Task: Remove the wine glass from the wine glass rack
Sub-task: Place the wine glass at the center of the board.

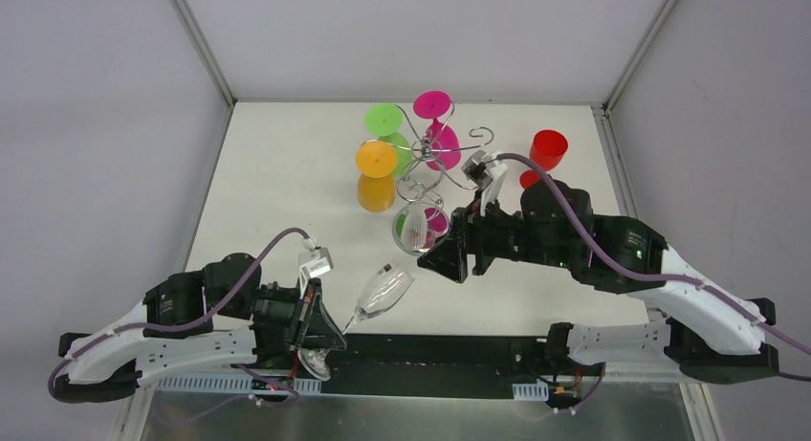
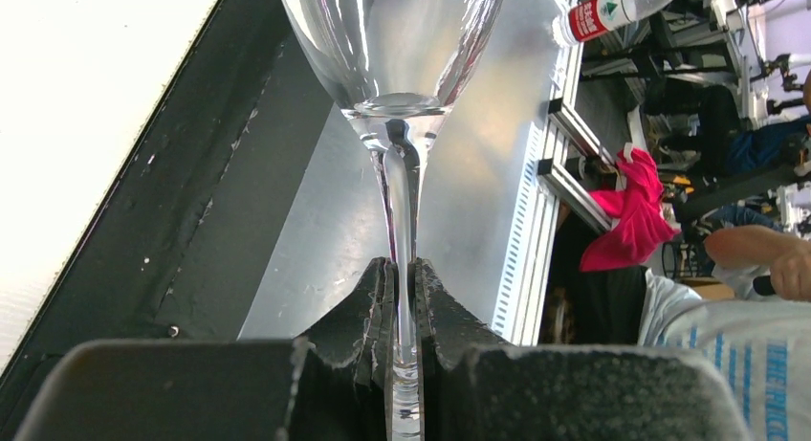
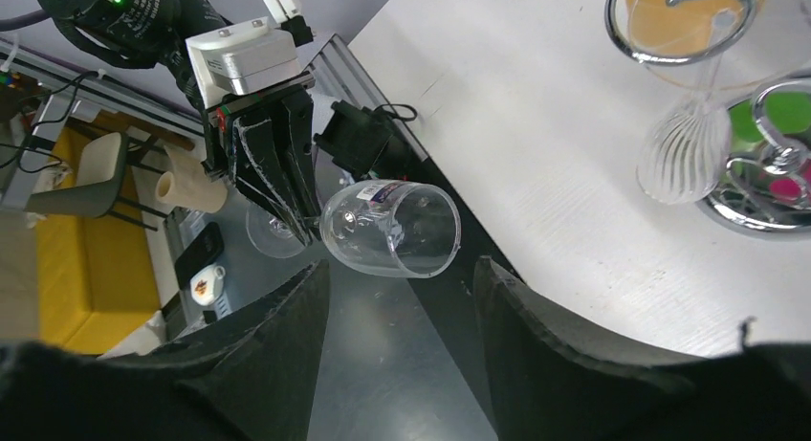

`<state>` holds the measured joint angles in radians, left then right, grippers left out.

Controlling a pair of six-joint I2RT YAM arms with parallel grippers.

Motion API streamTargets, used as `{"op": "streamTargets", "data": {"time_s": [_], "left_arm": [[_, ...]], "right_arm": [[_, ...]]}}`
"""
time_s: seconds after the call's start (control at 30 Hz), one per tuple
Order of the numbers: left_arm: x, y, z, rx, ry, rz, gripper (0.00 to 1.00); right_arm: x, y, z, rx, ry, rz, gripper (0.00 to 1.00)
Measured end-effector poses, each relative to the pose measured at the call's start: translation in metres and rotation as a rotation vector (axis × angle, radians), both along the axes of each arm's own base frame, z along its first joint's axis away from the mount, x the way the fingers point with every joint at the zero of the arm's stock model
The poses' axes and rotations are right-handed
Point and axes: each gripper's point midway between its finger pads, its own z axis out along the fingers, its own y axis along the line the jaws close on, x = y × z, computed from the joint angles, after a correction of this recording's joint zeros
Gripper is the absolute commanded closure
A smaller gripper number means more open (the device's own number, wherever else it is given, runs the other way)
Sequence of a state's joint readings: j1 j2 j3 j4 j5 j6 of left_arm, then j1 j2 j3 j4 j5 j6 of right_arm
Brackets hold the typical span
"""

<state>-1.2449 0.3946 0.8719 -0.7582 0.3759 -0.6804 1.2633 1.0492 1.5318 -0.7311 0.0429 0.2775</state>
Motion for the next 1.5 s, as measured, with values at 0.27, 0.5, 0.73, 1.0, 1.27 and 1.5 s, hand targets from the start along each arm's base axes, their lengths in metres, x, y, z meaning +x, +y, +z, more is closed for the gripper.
{"op": "streamTargets", "data": {"time_s": [0.27, 0.5, 0.73, 1.0, 1.27, 1.5], "left_arm": [[-0.009, 0.003, 0.001, -0.014, -0.032, -0.079, 1.0], [-0.014, 0.004, 0.001, -0.023, -0.055, -0.124, 1.0], [-0.018, 0.005, 0.004, -0.035, -0.062, -0.151, 1.0], [-0.019, 0.008, 0.011, -0.065, -0.085, -0.163, 1.0], [-0.02, 0.008, 0.012, -0.069, -0.093, -0.169, 1.0], [-0.019, 0.008, 0.013, -0.071, -0.104, -0.172, 1.0]], "right_arm": [[-0.015, 0.008, -0.012, 0.011, 0.142, 0.085, 0.44], [-0.023, 0.023, -0.02, 0.02, 0.229, 0.149, 0.5], [-0.032, 0.031, -0.021, 0.04, 0.276, 0.206, 0.52], [-0.043, 0.037, -0.027, 0.049, 0.333, 0.267, 0.55], [-0.054, 0.04, -0.028, 0.065, 0.371, 0.331, 0.59], [-0.062, 0.044, -0.026, 0.084, 0.403, 0.383, 0.68]]}}
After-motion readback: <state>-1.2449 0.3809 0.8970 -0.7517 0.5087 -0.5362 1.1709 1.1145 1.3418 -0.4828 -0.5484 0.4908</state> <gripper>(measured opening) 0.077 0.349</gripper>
